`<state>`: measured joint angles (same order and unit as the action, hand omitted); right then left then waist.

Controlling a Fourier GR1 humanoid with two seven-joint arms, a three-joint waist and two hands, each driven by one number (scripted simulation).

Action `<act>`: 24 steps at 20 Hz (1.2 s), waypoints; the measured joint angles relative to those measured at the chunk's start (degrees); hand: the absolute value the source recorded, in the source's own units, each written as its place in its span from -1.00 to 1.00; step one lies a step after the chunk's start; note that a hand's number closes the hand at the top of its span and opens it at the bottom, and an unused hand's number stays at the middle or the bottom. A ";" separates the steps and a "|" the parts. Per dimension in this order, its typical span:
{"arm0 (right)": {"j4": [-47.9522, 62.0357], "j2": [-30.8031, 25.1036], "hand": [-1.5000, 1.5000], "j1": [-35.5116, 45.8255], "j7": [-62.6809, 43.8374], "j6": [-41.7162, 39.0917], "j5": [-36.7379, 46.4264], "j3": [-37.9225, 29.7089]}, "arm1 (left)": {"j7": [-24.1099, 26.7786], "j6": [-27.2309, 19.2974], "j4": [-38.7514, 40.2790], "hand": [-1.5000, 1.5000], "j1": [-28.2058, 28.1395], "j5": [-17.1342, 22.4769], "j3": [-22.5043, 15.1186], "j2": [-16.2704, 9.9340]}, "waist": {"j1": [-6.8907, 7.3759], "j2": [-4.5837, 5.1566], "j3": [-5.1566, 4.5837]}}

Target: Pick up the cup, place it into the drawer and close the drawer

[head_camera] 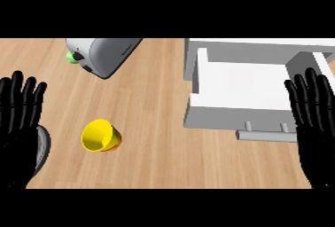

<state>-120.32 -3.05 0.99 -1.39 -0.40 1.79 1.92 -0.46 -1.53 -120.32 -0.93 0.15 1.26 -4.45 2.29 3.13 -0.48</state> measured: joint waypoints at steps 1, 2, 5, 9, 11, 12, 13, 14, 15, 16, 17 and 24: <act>0.82 0.03 -1.00 1.10 -0.34 0.12 -0.02 -0.13 | -0.01 -0.99 0.26 -1.00 -0.33 -0.99 0.01 0.52 | -0.38 -0.65 0.12; 0.51 0.30 -1.00 0.72 -0.43 0.22 0.64 0.76 | -0.44 -2.78 0.53 -1.00 0.03 -2.66 0.32 1.10 | -0.81 -1.20 0.20; 1.78 0.11 -1.00 1.45 0.03 -0.32 0.15 0.57 | -0.54 -11.68 1.07 -1.00 -0.30 -10.37 -0.85 2.80 | -1.54 -2.15 0.42; 2.23 0.11 -1.00 1.32 -1.85 -1.97 -2.85 0.85 | -3.10 -27.27 1.89 -1.00 0.21 -14.32 -4.64 3.81 | -2.24 -2.74 0.50; 1.99 -0.18 -1.00 1.66 -3.15 -2.66 -4.46 0.43 | -4.96 -34.86 2.81 -1.00 1.12 -17.28 -9.01 4.05 | -2.49 -2.89 0.52; 1.72 -0.30 -1.00 1.74 -3.74 -2.94 -5.16 0.24 | -5.69 -38.00 4.03 -1.00 2.28 -18.29 -10.60 4.13 | -2.57 -2.94 0.52; 2.16 -0.41 -1.00 2.56 -4.49 -3.02 -5.80 -0.17 | -6.56 -40.63 5.13 -1.00 3.56 -19.44 -11.84 4.20 | -2.57 -2.98 0.52; 1.85 -0.52 -1.00 1.75 -4.42 -3.41 -6.26 -0.30 | -8.23 -42.99 5.97 -1.00 4.94 -21.07 -13.11 4.25 | -2.61 -3.01 0.51; 2.08 -0.98 -1.00 1.67 -4.13 -4.03 -6.84 -0.94 | -8.03 -45.12 7.48 -1.00 5.53 -21.45 -14.09 4.29 | -2.61 -3.04 0.51; 2.39 -0.79 -1.00 2.24 -4.42 -3.80 -6.79 -0.91 | -8.37 -47.31 8.70 -1.00 6.41 -22.17 -15.21 4.32 | -2.58 -3.05 0.52; 2.88 -1.01 -1.00 3.15 -4.64 -3.88 -7.33 -1.64 | -8.93 -48.55 9.28 -1.00 6.92 -22.57 -16.03 4.35 | -2.52 -3.07 0.51; 4.17 -0.80 -1.00 4.39 -4.93 -4.16 -7.66 -2.06 | -11.11 -54.01 14.01 -1.00 10.83 -24.51 -18.70 4.40 | -2.42 -3.12 0.49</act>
<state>-116.15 -3.85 5.38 -6.32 -4.57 -5.87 -0.14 -11.58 -55.54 -106.31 9.90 -24.36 -17.45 -0.05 -0.13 0.01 0.00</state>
